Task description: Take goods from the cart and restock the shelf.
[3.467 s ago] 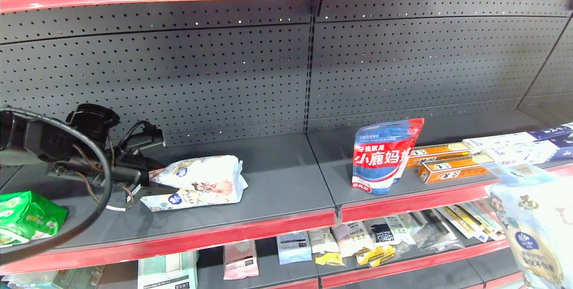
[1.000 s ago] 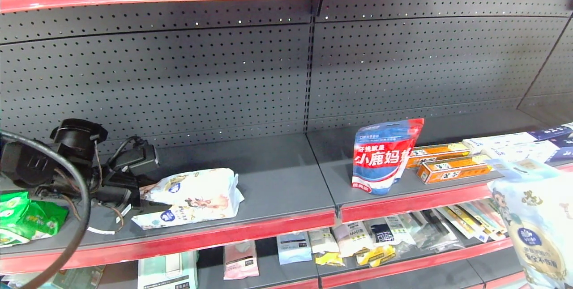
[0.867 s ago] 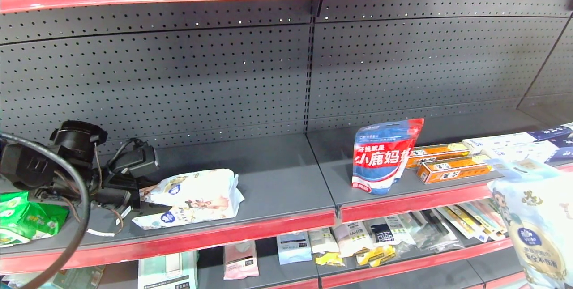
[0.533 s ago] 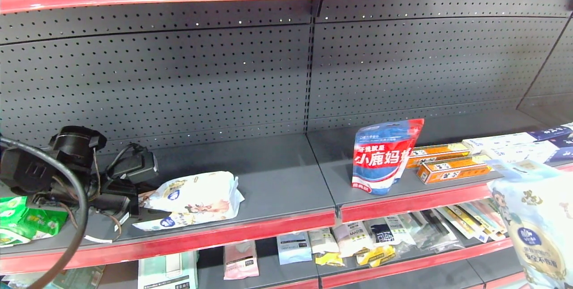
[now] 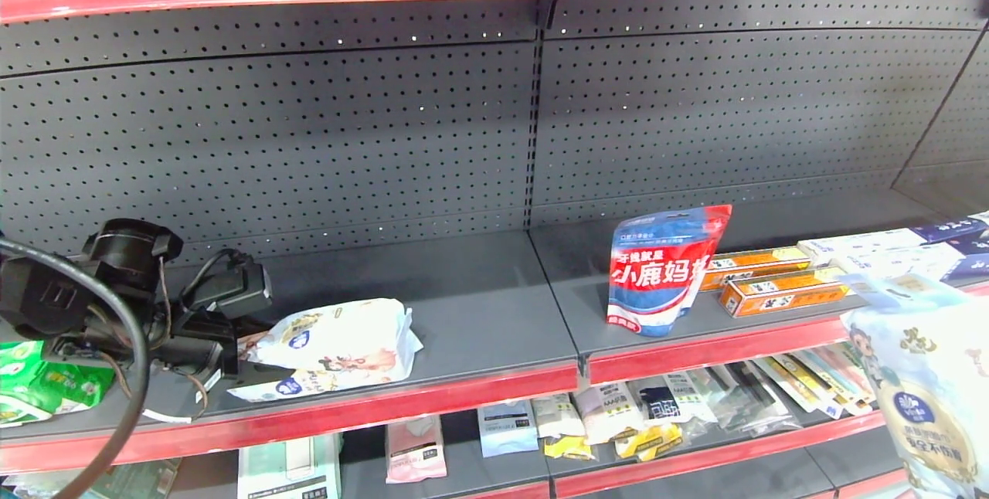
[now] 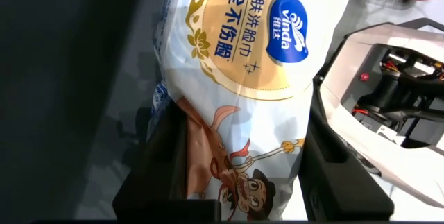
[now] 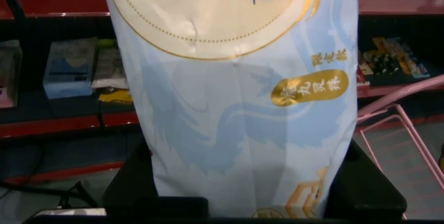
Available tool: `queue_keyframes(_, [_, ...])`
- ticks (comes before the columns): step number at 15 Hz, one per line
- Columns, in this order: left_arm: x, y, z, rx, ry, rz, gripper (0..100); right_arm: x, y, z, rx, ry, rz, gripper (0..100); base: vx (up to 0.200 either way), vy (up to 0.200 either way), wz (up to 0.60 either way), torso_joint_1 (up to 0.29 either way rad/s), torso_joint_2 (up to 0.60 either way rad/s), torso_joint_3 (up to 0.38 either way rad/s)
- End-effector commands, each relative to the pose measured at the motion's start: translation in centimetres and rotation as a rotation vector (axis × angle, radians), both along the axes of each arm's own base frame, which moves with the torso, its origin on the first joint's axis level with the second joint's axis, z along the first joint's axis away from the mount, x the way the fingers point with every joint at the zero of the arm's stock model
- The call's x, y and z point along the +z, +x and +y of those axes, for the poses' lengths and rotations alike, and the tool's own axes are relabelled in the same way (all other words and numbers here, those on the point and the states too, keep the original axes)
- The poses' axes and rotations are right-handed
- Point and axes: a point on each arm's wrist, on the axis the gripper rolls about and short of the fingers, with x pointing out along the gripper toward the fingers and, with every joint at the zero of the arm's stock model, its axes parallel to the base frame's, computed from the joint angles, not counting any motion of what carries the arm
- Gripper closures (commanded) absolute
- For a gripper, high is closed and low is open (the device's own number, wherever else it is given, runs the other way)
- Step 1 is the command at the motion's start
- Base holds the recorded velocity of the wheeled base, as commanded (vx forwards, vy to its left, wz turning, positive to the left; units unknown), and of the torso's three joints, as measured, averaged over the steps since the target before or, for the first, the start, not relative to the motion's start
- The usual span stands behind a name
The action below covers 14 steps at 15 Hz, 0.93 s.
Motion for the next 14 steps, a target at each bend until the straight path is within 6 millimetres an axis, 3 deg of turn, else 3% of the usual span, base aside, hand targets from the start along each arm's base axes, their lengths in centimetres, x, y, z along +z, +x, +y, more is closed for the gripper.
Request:
queue_keyframes(1, [0.03,-0.15,-0.01,-0.001,-0.004,0.000,100,0.06,0.02,0.00,0.000,0.000,-0.001,100,0.000,0.000,0.00,0.000,0.00,0.000])
queue_keyframes(14, [0.34,-0.78,0.01,0.012,0.001,0.006,100,0.29,-0.01,0.00,0.000,-0.001,-0.013,100,0.000,0.000,0.00,0.000,0.00,0.000])
